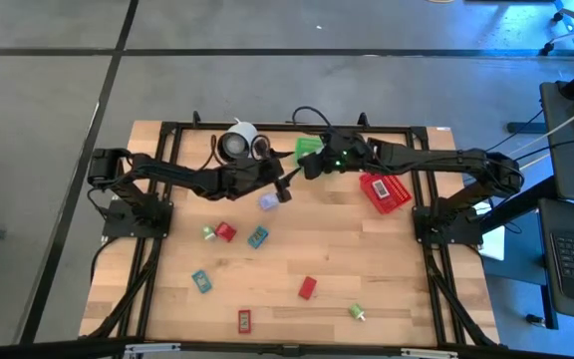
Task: Pick & Place Office items
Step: Put the purple charger adapter into the green bin
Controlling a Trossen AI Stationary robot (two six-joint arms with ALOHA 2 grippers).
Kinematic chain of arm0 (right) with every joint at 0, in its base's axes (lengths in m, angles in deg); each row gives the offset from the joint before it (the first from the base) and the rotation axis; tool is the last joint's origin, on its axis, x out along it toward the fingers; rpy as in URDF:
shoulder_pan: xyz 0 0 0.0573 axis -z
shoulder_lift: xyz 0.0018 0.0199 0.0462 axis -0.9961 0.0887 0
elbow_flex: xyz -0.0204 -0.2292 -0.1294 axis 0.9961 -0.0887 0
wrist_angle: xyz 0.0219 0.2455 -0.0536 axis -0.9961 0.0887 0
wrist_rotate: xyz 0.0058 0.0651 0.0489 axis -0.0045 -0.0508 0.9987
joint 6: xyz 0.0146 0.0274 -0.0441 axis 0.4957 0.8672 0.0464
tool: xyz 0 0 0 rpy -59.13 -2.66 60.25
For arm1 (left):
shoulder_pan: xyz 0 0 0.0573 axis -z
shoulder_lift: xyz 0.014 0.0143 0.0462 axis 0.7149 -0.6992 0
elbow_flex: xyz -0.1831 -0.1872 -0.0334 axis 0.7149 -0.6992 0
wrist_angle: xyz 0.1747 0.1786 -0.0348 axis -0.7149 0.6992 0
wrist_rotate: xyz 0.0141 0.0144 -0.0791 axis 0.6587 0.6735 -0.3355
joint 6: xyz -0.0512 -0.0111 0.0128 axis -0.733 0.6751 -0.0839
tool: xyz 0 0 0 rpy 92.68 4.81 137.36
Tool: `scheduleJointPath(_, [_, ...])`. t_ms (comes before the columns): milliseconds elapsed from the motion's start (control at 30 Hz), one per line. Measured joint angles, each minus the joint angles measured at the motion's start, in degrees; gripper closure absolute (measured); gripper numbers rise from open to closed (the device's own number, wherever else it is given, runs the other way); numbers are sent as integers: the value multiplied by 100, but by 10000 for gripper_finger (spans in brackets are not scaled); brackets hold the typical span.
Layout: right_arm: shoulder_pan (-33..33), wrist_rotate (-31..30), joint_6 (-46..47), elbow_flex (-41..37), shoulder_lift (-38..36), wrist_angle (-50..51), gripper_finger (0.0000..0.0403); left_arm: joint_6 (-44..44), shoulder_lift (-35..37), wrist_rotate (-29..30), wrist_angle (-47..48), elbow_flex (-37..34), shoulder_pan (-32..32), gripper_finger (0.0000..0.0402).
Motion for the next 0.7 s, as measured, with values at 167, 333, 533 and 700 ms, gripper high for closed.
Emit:
scheduleJointPath(167, [346,-142,-118,-3,0,637,271,-642,0,162,695,2,1,183])
scheduleJointPath(333, [588,-392,-119,-4,189,855,271,-1222,0,276,1178,0,-2,185])
scheduleJointPath(533, [715,-491,-36,-7,961,698,271,-1286,25,323,1228,0,2,185])
scheduleJointPath(700, [816,-586,-156,-7,1479,68,268,-1286,104,511,1326,0,0,185])
